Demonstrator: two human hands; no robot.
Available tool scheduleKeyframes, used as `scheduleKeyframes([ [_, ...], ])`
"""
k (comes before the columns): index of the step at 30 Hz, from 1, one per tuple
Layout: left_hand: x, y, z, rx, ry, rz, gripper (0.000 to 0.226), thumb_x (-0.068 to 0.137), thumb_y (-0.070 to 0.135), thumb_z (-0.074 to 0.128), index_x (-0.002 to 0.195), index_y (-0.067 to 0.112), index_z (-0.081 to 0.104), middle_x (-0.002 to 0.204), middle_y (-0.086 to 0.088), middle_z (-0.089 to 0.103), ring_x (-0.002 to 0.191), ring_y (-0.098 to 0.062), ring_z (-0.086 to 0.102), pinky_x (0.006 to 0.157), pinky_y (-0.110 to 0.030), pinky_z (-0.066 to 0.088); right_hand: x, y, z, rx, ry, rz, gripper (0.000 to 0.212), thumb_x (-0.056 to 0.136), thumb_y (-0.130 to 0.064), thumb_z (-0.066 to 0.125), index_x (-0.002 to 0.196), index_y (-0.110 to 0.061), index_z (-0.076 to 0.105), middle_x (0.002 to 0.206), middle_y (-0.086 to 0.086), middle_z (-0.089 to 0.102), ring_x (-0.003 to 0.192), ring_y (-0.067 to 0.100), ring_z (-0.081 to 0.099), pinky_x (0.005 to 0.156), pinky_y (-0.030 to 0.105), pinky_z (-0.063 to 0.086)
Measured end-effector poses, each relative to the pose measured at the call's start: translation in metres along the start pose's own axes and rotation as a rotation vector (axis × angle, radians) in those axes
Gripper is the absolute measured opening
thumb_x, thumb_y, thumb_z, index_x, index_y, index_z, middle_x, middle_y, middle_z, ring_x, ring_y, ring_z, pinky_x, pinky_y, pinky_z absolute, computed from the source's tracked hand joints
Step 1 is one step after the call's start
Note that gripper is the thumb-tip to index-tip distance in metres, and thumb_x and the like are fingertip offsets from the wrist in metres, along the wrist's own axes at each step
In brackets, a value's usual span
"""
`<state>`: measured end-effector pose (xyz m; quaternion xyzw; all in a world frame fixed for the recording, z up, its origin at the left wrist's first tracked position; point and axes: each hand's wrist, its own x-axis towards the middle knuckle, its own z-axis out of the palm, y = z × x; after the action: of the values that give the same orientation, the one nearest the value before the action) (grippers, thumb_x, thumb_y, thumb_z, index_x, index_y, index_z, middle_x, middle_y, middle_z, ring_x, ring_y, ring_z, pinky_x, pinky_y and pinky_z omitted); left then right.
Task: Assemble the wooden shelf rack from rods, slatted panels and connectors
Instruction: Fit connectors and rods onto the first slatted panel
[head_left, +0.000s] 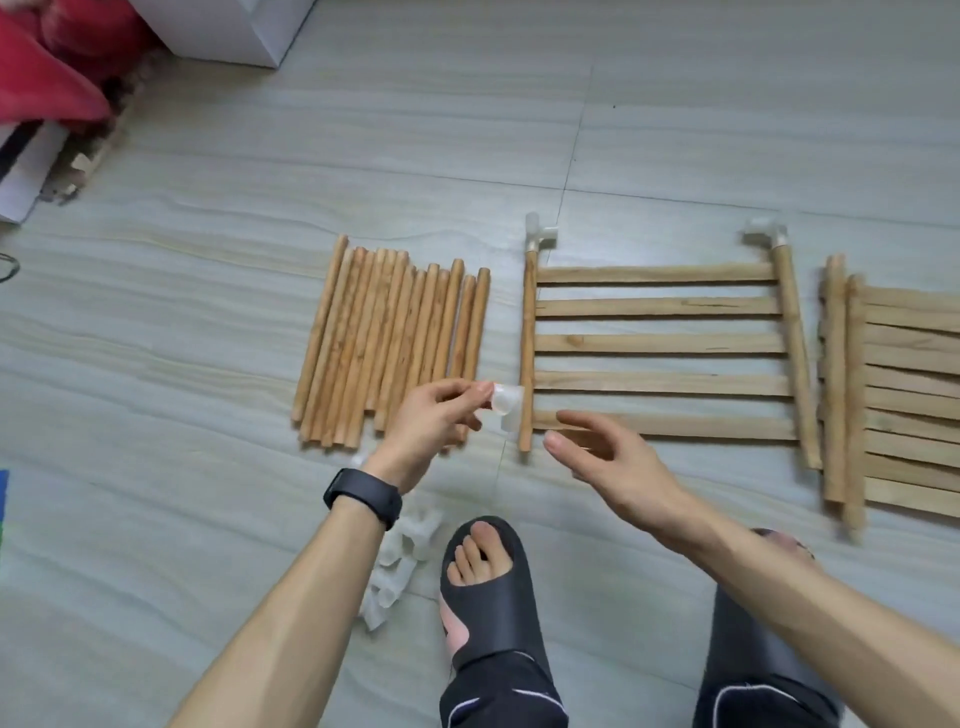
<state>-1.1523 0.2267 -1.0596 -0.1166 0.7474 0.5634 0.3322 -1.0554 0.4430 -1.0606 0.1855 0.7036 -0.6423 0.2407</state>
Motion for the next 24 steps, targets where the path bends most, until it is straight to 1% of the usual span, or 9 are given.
scheduleKeyframes([
  [4,0.006,-0.004,0.076,0.02,-0.114,0.041,0.024,0.087,0.048,0.074,0.075,0.028,0.079,0.074,0.007,0.073,0.061,-0.002,0.058,0.054,-0.012,0.041,0.001,0.01,-0.01,0.22,0.108,-0.023,0.017,0.094,-0.041,0.072,0.103,-0.027,0.075,0.104,-0.003,0.078,0.102,0.015,0.073,0.091,0.03,0.059],
  [6,0.006,-0.01,0.093,0.014,-0.101,0.062,0.023,0.087,0.043,0.076,0.076,0.023,0.079,0.068,0.008,0.071,0.058,0.001,0.059,0.052,-0.009,0.041,0.001,0.022,-0.019,0.265,0.199,0.018,0.017,0.095,-0.036,0.072,0.081,-0.026,0.075,0.096,0.004,0.079,0.098,0.022,0.074,0.088,0.033,0.061],
  [7,0.005,-0.012,0.097,0.015,-0.096,0.062,0.021,0.087,0.041,0.077,0.08,0.022,0.08,0.069,0.009,0.072,0.058,0.002,0.059,0.053,-0.009,0.041,0.001,0.028,-0.022,0.264,0.228,0.03,0.017,0.095,-0.033,0.073,0.079,-0.028,0.075,0.094,0.005,0.079,0.097,0.024,0.075,0.087,0.034,0.061],
  [10,0.0,-0.019,0.099,0.032,-0.098,0.048,0.016,0.089,0.039,0.075,0.087,0.024,0.081,0.073,0.011,0.074,0.06,0.004,0.061,0.055,-0.008,0.042,0.001,0.04,-0.027,0.254,0.261,0.036,0.005,0.094,-0.026,0.075,0.095,-0.022,0.077,0.093,0.008,0.078,0.093,0.026,0.075,0.084,0.036,0.061],
  [15,-0.001,-0.031,0.09,0.06,-0.046,0.004,0.026,0.09,0.044,0.072,0.087,0.02,0.079,0.069,0.011,0.071,0.06,0.001,0.06,0.053,-0.008,0.04,0.003,0.035,-0.024,0.384,0.114,0.235,0.027,0.093,-0.031,0.075,0.108,-0.009,0.07,0.094,0.011,0.073,0.07,0.022,0.072,0.063,0.026,0.058],
  [18,0.004,-0.039,0.086,0.098,-0.007,-0.043,0.032,0.09,0.048,0.071,0.082,0.017,0.078,0.072,0.011,0.07,0.058,-0.002,0.059,0.053,-0.008,0.04,0.003,0.035,-0.026,0.404,-0.001,0.295,0.033,0.091,-0.036,0.076,0.111,-0.01,0.072,0.095,0.009,0.071,0.075,0.021,0.072,0.068,0.026,0.059],
  [20,0.008,-0.043,0.085,0.145,-0.012,-0.068,0.037,0.089,0.05,0.071,0.083,0.013,0.077,0.07,0.011,0.067,0.059,-0.004,0.059,0.057,-0.011,0.043,0.003,0.039,-0.024,0.288,-0.035,0.261,0.035,0.088,-0.037,0.079,0.113,-0.015,0.072,0.104,0.008,0.073,0.082,0.018,0.073,0.075,0.026,0.06],
  [22,0.012,-0.045,0.082,0.196,-0.052,-0.094,0.037,0.088,0.05,0.072,0.083,0.014,0.077,0.069,0.009,0.066,0.062,-0.007,0.059,0.065,-0.018,0.046,0.004,0.044,-0.021,0.184,-0.044,0.225,0.034,0.084,-0.031,0.084,0.111,-0.014,0.072,0.104,0.004,0.075,0.086,0.013,0.072,0.08,0.025,0.06],
  [24,0.016,-0.045,0.078,0.217,-0.093,-0.103,0.034,0.088,0.049,0.072,0.08,0.017,0.076,0.07,0.007,0.067,0.064,-0.009,0.059,0.067,-0.021,0.048,0.007,0.046,-0.018,0.216,-0.028,0.219,0.039,0.081,-0.022,0.088,0.112,-0.011,0.068,0.096,0.005,0.076,0.083,0.013,0.072,0.076,0.023,0.059],
])
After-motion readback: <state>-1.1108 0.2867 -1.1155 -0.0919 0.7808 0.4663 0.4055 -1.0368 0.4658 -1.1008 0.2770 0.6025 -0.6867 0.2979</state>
